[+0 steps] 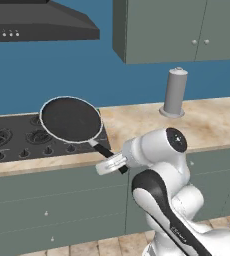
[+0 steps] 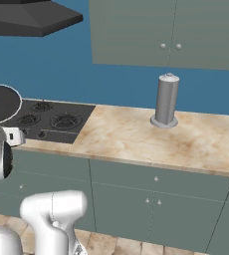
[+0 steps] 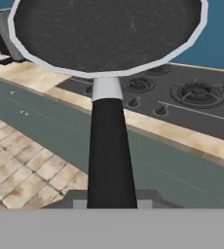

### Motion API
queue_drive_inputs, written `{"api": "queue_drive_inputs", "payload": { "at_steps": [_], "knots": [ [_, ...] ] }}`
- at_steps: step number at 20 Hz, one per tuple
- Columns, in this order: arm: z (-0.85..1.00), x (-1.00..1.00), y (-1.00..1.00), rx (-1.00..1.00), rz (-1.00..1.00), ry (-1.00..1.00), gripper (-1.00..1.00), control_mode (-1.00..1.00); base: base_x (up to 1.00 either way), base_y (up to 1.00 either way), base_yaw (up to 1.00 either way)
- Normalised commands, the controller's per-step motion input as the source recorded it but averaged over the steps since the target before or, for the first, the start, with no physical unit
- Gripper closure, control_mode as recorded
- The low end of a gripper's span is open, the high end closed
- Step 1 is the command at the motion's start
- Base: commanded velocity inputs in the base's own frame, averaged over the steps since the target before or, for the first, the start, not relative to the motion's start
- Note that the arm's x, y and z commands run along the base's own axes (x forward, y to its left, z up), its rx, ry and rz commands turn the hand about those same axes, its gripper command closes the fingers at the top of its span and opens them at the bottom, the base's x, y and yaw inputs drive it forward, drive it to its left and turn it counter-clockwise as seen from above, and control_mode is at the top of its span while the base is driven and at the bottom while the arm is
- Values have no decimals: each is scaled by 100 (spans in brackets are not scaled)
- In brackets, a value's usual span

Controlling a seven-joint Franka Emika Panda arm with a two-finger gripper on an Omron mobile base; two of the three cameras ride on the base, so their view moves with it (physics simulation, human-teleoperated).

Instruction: Move the pot and pan from the stove into the sink.

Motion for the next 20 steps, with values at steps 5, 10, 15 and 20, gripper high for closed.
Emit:
{"api": "queue_drive_inputs", "payload": {
  "at_steps": [5,10,15,20],
  "knots": [
    [30,-86,-28,0,-8,9,100,-100,0,0,0],
    [8,-4,-1,0,-2,1,100,-100,0,0,0],
    [0,-4,0,0,0,0,100,-100,0,0,0],
    [-2,-11,0,0,0,0,100,100,-62,0,0]
  ]
}}
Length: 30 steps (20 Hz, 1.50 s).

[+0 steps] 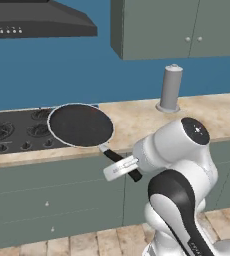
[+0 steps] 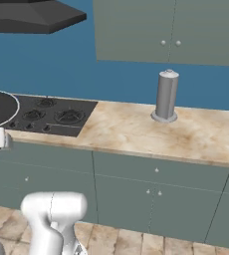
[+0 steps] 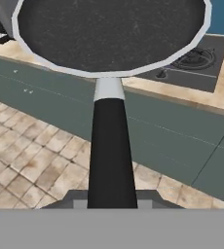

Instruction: Move the pot and pan from the stove into the sink.

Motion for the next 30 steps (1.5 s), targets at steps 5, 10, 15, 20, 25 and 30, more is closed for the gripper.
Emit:
{"api": "queue_drive_inputs", "payload": {
  "at_steps": [5,10,15,20,25,30],
  "knots": [
    [0,0,0,0,0,0,100,100,-77,0,-1],
    [0,0,0,0,0,0,100,100,-25,0,0],
    [0,0,0,0,0,0,100,100,-14,-5,33],
    [0,0,0,0,0,0,100,100,-16,0,44],
    [0,0,0,0,0,0,100,100,-15,0,45],
    [0,0,0,0,0,0,100,100,-10,0,48]
  ]
}}
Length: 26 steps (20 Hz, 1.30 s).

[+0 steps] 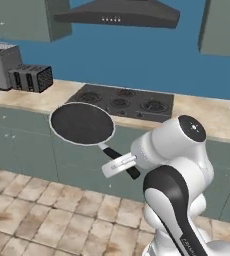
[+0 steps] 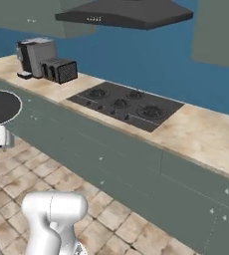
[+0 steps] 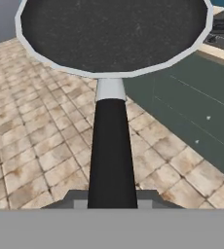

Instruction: Move the pot and pan from the stove into the sink.

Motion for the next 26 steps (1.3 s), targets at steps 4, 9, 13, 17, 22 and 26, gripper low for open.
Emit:
{"api": "queue_drive_inputs", "payload": {
  "at_steps": [4,9,13,17,22,26],
  "knots": [
    [0,0,0,0,0,0,100,100,-7,0,49],
    [0,0,0,0,0,0,100,100,-6,0,50],
    [0,0,0,0,0,0,100,100,-6,0,50],
    [0,0,0,0,0,0,100,100,-6,0,50],
    [0,0,0,0,0,0,100,100,-6,0,50],
    [0,0,0,0,0,0,100,100,-6,0,50]
  ]
}}
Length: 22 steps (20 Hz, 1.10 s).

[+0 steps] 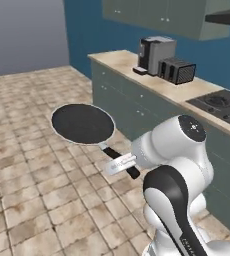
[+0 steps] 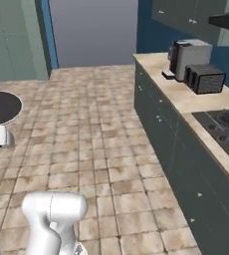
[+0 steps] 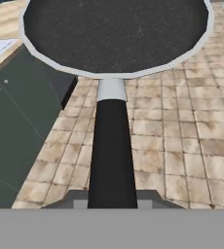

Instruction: Move the pot and pan from the stove into the sink.

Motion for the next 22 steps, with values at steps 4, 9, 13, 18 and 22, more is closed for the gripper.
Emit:
{"api": "queue_drive_inputs", "payload": {
  "at_steps": [4,9,13,18,22],
  "knots": [
    [0,0,0,0,0,0,100,100,-6,0,50],
    [0,0,0,0,0,0,100,100,-5,0,50],
    [0,0,0,0,0,0,100,100,-5,0,50],
    [0,0,0,0,0,0,100,100,-5,0,50],
    [0,0,0,0,0,0,100,100,-4,0,50]
  ]
}}
